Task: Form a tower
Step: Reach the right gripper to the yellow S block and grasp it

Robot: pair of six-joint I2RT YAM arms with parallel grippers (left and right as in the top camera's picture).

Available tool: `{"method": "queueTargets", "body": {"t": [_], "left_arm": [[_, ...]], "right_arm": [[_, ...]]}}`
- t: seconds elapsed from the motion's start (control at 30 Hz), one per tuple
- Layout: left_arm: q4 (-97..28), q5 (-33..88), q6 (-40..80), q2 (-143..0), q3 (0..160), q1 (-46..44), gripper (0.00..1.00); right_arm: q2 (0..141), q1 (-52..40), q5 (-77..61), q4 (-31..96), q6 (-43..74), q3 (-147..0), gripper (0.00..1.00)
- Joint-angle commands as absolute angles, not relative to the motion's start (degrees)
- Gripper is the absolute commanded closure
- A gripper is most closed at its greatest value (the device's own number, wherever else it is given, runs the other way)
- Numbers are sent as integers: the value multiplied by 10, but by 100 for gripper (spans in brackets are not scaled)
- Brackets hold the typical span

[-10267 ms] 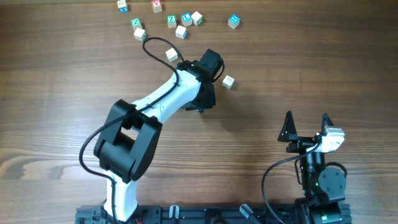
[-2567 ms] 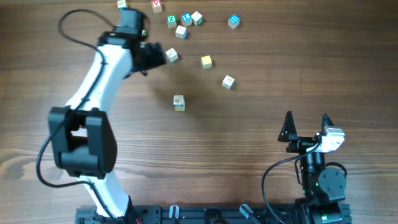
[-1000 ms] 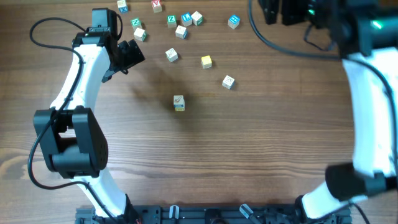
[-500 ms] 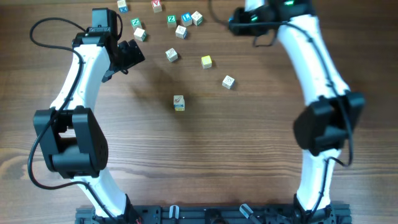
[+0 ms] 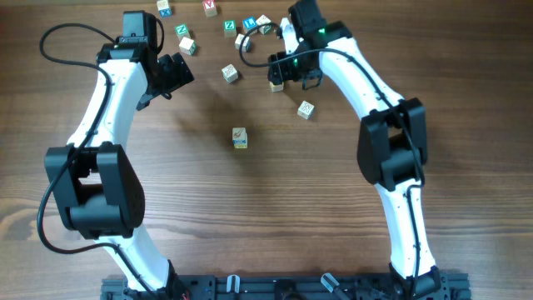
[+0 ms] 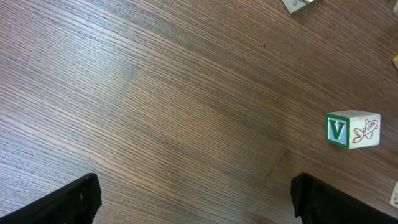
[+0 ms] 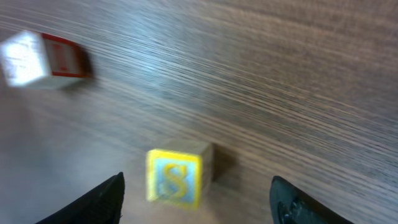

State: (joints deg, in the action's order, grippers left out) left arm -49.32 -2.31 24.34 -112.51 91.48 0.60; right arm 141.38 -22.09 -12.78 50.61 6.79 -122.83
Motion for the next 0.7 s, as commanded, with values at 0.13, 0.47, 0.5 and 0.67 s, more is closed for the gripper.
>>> {"method": "queueTargets", "body": {"t": [0.13, 0.47, 0.5, 0.67], "left_arm": [[-493, -31, 249, -1118, 919, 9, 0], [-493, -31, 249, -1118, 919, 9, 0], [-493, -31, 249, -1118, 919, 9, 0], [-493, -30, 249, -1118, 919, 9, 0]], "right_arm": [[1439, -262, -56, 481, 60, -1233, 40], [1439, -287, 86, 475, 60, -1233, 46], [1439, -286, 86, 475, 61, -1233, 48], [1438, -286, 86, 477, 61, -1233, 68]]}}
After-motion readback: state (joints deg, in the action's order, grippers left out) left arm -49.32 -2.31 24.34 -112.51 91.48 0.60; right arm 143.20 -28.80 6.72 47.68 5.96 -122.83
